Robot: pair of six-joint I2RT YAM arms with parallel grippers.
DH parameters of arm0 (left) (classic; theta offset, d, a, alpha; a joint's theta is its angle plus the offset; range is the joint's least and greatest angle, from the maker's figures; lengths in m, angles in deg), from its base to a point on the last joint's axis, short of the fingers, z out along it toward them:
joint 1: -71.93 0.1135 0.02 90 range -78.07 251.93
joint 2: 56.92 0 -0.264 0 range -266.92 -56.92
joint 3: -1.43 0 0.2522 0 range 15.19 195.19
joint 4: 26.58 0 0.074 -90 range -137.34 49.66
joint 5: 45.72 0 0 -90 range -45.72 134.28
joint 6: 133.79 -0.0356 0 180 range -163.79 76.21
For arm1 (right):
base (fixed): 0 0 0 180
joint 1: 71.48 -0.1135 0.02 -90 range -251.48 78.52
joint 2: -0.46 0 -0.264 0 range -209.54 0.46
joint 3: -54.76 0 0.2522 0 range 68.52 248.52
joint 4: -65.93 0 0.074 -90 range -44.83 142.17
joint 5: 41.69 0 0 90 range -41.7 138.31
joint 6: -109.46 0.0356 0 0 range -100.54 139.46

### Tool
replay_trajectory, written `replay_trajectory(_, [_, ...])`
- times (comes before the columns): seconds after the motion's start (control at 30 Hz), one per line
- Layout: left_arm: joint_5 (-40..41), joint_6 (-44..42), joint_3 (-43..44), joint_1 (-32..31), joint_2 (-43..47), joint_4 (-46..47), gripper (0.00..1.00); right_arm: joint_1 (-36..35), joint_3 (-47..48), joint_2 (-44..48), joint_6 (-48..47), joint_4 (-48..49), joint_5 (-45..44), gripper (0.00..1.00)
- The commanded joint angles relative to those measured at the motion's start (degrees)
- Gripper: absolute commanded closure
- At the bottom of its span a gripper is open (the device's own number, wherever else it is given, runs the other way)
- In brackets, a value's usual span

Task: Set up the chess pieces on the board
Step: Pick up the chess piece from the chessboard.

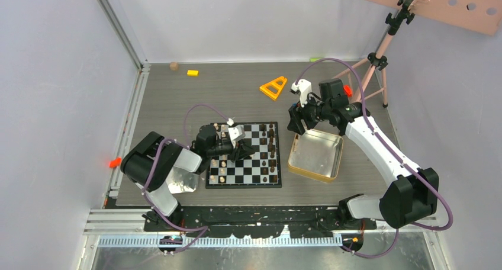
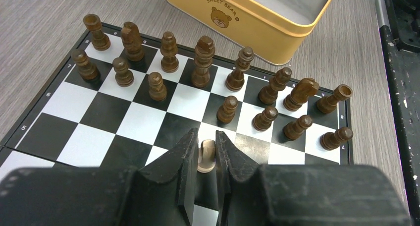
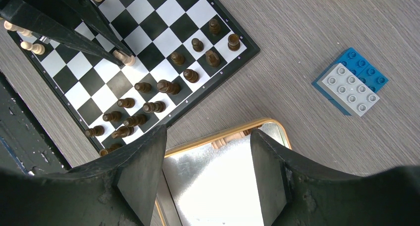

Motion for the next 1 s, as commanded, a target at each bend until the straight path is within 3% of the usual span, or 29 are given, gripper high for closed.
replay_trajectory(0.0, [0.61, -1.84, 1.79, -0.24, 1.95, -1.33, 0.77, 0.16, 0.24, 0.46, -0.77, 0.95, 0.53, 0.32])
replay_trajectory(0.1, [0.57, -1.88, 1.9, -0.32, 2.05, -2.26, 0.76, 0.16, 0.24, 0.39, -0.79, 0.9, 0.5, 0.32])
replay_trajectory(0.23, [0.59, -1.99, 1.97, -0.32, 2.63, -3.05, 0.83, 0.16, 0.24, 0.3, -0.83, 1.02, 0.49, 0.32])
replay_trajectory(0.4, [0.19, -2.28, 2.24, -0.32, 3.9, -3.96, 0.99, 0.16, 0.39, -0.05, -0.94, 1.0, 0.57, 0.32])
replay_trajectory(0.57, [-2.3, -6.34, 2.75, -0.17, 10.15, -10.13, 1.0, 0.16, 0.56, 0.21, -1.2, 0.72, 0.52, 0.32])
replay_trajectory(0.7, [-7.6, -11.94, 6.75, 1.63, 18.0, -26.03, 1.0, 0.16, 0.94, 0.4, -1.51, -0.01, 0.71, 0.32])
replay_trajectory(0.83, [-15.53, -15.06, 11.75, 10.25, 22.36, -43.06, 1.0, 0.16, 0.42, 0.74, -1.99, -0.08, 1.09, 0.32])
replay_trajectory(0.9, [-19.71, -23.36, 15.2, 13.76, 24.37, -60.18, 1.0, 0.16, -0.29, 1.01, -2.25, 0.47, 1.36, 0.32])
replay_trajectory(0.97, [-22.35, -41.59, 19.26, 16.38, 26.16, -79.79, 1.0, 0.16, -1.33, 1.3, -2.55, 1.33, 1.52, 0.32])
